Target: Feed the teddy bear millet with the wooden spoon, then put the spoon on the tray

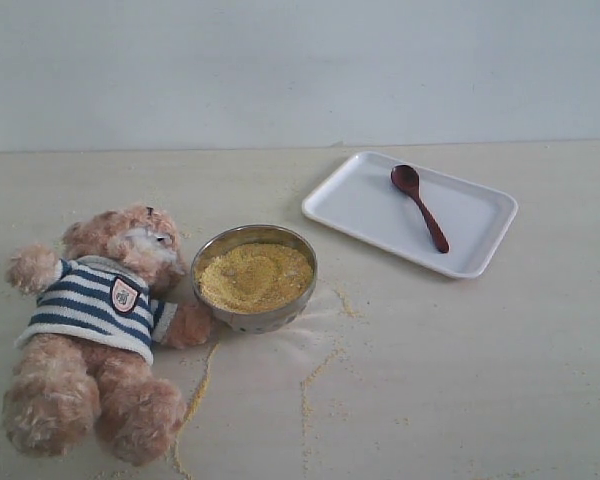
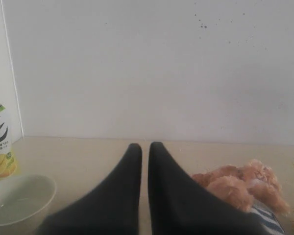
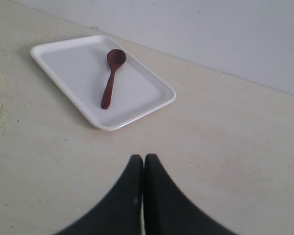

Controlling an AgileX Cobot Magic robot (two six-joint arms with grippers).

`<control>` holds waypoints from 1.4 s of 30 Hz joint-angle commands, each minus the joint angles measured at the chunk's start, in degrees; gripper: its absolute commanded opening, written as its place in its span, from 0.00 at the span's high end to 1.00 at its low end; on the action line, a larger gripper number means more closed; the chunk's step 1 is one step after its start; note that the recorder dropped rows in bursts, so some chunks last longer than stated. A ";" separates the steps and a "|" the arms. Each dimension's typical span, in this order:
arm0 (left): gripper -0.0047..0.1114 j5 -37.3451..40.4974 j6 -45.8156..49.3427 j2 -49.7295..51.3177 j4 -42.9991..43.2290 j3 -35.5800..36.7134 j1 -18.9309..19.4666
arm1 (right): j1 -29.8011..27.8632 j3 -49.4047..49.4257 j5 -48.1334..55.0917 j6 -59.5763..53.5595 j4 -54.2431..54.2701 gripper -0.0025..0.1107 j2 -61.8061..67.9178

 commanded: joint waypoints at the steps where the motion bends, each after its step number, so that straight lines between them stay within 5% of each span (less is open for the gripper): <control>1: 0.92 -0.45 0.32 -0.11 -0.33 0.21 -0.56 | -0.15 0.06 0.15 0.07 0.12 0.98 0.05; 5: 0.92 -0.45 0.32 -0.11 -0.33 0.21 -0.56 | -1.27 0.06 2.51 0.07 0.12 0.98 -3.23; 15: 0.92 -0.54 0.32 -0.11 -0.33 0.21 -0.56 | -14.65 0.20 0.25 -1.01 0.03 0.98 -26.42; 22: 0.92 -0.54 0.32 -0.11 -0.33 0.21 -0.56 | -14.90 0.79 -0.66 -1.41 1.28 0.98 -30.60; 25: 0.92 -0.54 0.32 -0.11 -0.33 0.21 -0.56 | -14.90 2.78 1.22 -14.75 20.48 0.98 -31.06; 29: 0.92 -0.54 0.32 -0.11 -0.33 0.21 -0.56 | -14.90 5.03 11.15 -47.18 44.41 0.98 -32.58; 36: 0.92 -0.93 0.32 -0.11 -0.33 0.21 -0.56 | -14.90 9.52 12.51 -49.58 62.30 0.98 -32.58; 42: 0.92 -0.90 0.32 -0.11 -0.33 0.21 -0.56 | -15.11 9.52 13.07 -55.95 63.54 0.98 -32.58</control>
